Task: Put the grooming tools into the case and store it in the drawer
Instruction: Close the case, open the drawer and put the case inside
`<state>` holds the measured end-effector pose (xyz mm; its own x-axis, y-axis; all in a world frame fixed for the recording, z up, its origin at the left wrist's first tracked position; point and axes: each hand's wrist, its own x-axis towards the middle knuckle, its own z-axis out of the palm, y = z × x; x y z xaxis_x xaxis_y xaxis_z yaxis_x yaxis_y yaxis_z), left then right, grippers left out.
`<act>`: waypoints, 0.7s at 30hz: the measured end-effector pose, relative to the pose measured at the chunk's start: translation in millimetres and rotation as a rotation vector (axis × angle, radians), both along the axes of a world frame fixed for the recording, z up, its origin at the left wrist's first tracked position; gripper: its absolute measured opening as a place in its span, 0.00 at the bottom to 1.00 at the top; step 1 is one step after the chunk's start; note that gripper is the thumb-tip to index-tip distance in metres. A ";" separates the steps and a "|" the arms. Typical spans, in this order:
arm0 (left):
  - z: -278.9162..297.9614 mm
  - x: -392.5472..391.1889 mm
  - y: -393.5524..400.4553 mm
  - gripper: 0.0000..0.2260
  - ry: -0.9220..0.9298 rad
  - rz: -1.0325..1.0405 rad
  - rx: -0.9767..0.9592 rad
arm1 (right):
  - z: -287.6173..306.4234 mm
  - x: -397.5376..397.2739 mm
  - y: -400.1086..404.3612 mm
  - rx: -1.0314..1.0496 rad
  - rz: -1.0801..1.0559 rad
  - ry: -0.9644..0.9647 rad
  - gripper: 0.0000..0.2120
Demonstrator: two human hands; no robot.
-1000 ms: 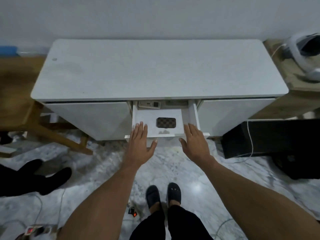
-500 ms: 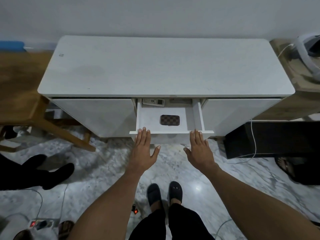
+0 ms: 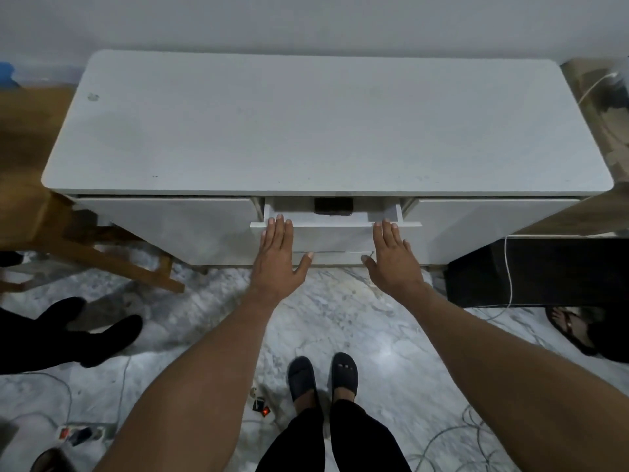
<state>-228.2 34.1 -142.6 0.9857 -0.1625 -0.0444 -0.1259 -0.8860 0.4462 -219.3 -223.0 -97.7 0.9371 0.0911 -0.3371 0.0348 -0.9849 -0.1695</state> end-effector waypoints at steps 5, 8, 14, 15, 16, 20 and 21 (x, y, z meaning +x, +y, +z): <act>-1.6 37.1 -1.7 0.40 -0.006 0.031 0.018 | 0.5 37.3 1.0 0.038 -0.020 0.005 0.35; -1.7 51.2 -3.4 0.40 0.002 0.047 0.020 | -0.3 53.6 3.3 0.053 -0.035 0.002 0.34; -3.1 52.4 -17.1 0.40 -0.006 0.112 0.038 | -4.9 63.9 15.4 0.033 -0.078 -0.020 0.34; -1.9 53.1 -20.1 0.41 0.011 0.123 0.046 | -5.0 64.0 18.6 0.021 -0.093 -0.015 0.34; -1.6 54.3 -21.5 0.42 0.021 0.120 0.058 | -5.2 64.5 22.0 0.003 -0.106 -0.009 0.34; 4.1 54.8 -27.1 0.44 0.134 0.124 0.155 | -2.4 66.0 33.2 -0.060 -0.158 0.021 0.35; 14.2 56.0 -30.0 0.44 0.154 0.121 0.150 | 4.8 66.0 35.4 -0.035 -0.174 0.042 0.36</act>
